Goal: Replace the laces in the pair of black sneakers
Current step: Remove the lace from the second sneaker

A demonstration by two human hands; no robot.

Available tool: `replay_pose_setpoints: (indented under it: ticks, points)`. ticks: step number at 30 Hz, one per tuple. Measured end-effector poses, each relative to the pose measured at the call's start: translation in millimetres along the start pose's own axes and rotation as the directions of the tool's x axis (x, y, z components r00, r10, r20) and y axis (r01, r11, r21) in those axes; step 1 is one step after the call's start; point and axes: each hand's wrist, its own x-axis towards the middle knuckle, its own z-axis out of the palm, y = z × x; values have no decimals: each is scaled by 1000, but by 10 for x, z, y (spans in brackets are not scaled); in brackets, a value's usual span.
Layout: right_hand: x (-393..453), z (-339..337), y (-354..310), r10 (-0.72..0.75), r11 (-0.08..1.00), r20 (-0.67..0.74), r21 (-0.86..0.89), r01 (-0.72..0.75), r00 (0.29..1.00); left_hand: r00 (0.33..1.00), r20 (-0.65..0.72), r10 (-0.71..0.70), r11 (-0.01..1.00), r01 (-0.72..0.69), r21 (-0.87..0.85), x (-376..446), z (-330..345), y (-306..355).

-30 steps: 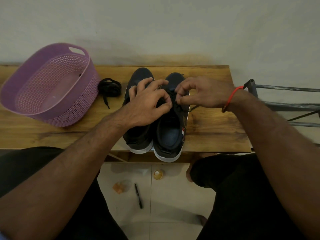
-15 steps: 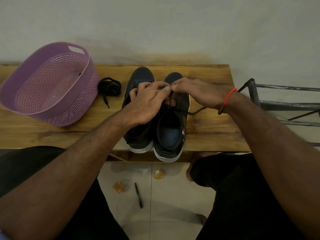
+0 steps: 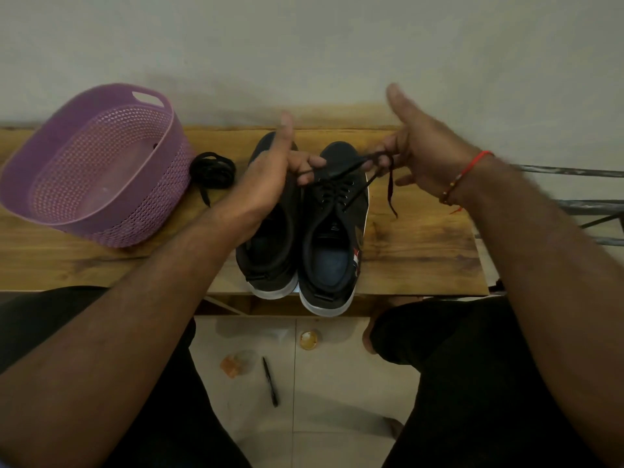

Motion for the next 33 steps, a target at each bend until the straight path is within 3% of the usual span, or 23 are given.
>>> replay_pose_setpoints:
  ticks: [4, 7, 10, 12, 14, 16, 18, 20, 22, 25, 29, 33]
  points:
    - [-10, -199, 6, 66, 918, -134, 396, -8, 989, 993, -114, -37, 926, -8, -376, 26, -170, 54]
    - [-33, -314, 20, 131, 821, -192, 571, 2, 973, 984, -159, -85, 811, -25, -585, 5, -317, 115]
    - [-39, -409, 14, 220, 810, -291, 586, -8, 931, 951, -270, -149, 712, -87, -697, -2, -447, 119]
    - [-30, -440, 16, 244, 855, -334, 517, -40, 910, 930, -328, -168, 735, -103, -670, -32, -470, 156]
    - [-18, -411, 13, 221, 935, -410, 348, -72, 885, 908, -379, -178, 828, -70, -556, -24, -431, 175]
    - [18, -355, 32, 119, 989, -548, -8, -147, 828, 853, -481, -200, 921, -3, -389, 17, -371, 150]
    - [7, -260, 36, -45, 907, -569, -368, -206, 821, 817, -557, -145, 986, 70, -154, 57, -340, 115]
    - [-6, -174, 30, -174, 841, -442, -531, -101, 880, 847, -524, -83, 990, 130, 53, 66, -274, 76]
    - [-5, -106, 30, -243, 768, -189, -636, 70, 952, 880, -474, 2, 940, 160, 301, 9, -156, 63]
    - [-14, 44, 44, -169, 663, 104, -724, 192, 980, 932, -331, 146, 811, 78, 579, -62, -46, 50]
    - [6, 198, 100, -128, 575, 154, -793, 200, 980, 980, 61, 187, 577, -160, 801, -61, 11, -86]
    - [-6, 234, 112, -144, 562, 143, -803, 200, 979, 967, 108, 231, 463, -206, 862, -48, 3, -161]
